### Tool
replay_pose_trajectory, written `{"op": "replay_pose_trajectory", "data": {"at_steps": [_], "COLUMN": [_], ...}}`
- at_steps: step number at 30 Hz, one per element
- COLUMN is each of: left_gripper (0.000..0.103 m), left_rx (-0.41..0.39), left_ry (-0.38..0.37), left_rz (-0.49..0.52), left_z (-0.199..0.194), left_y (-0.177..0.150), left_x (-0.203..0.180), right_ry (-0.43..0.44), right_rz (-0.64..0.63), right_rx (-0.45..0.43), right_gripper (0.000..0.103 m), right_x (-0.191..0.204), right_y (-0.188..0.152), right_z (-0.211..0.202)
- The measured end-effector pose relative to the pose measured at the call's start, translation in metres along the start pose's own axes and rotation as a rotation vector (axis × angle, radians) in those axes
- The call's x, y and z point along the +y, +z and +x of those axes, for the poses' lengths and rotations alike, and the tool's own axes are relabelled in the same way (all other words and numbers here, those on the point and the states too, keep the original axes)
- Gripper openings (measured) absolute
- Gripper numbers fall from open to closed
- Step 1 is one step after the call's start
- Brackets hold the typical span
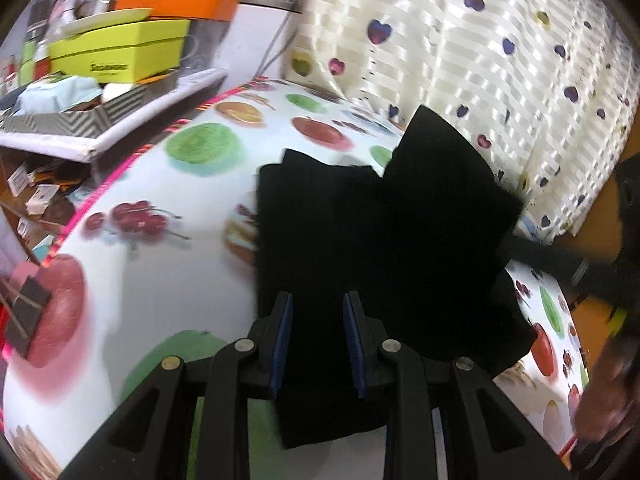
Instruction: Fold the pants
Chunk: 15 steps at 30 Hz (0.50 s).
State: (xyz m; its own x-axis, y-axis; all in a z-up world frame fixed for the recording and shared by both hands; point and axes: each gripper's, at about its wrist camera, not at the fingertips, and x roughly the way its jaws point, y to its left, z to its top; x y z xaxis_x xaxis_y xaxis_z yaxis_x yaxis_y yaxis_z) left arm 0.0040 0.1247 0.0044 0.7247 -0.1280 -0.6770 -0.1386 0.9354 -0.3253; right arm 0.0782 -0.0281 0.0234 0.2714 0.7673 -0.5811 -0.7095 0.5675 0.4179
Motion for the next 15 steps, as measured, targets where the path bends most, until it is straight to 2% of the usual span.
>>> {"op": "replay_pose_trajectory", "data": {"at_steps": [3,6,10,15], "left_gripper": [0.028,0.028,0.028,0.030], "left_rx": [0.004,0.013,-0.011,-0.042], "left_ry": [0.021,0.033,0.035,-0.006], "left_rz": [-0.014,-0.038,-0.049,-0.062], "left_z": [-0.002,-0.002,-0.015,-0.022], "left_y": [-0.002,-0.006,-0.008,0.003], "left_x": [0.008,0.018,0.025,0.021], "right_ry": [0.081,0.079,0.105,-0.016], "right_rz": [0.029,0.020,0.004,0.040], "right_rx": [0.080,0.140,0.071,-0.044], "right_gripper": [0.014,0.014,0.014,0.019], "right_x": [0.000,0.003,0.001,-0.022], "right_y": [-0.010,-0.020,-0.019,-0.010], "right_z": [0.022,0.037,0.013,-0.020]}}
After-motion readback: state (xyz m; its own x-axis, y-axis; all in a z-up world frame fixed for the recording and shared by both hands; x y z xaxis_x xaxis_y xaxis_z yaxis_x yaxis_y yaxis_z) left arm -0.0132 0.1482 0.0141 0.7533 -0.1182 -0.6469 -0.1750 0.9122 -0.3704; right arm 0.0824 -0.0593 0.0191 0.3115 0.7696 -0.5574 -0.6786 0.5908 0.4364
